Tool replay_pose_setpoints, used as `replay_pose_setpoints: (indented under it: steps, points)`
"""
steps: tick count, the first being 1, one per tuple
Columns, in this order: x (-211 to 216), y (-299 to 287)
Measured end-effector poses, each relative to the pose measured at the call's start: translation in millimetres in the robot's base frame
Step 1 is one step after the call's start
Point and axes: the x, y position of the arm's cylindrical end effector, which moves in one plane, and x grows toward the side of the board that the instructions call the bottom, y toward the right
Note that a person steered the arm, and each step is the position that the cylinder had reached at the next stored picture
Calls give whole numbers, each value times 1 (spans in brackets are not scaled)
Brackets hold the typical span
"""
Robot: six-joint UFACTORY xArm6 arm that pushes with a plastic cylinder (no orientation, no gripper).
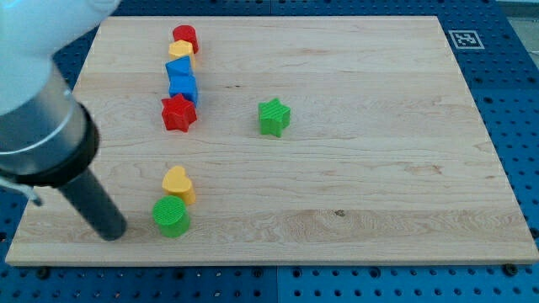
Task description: Move the green circle on right side of the yellow heart
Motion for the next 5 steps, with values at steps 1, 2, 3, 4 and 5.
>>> replay_pose_setpoints:
  steps: [1, 2, 3, 4, 5]
  points:
    - [0, 48]
    - [1, 96]
    - [-1, 122]
    - [-11, 112]
    - [-12, 85]
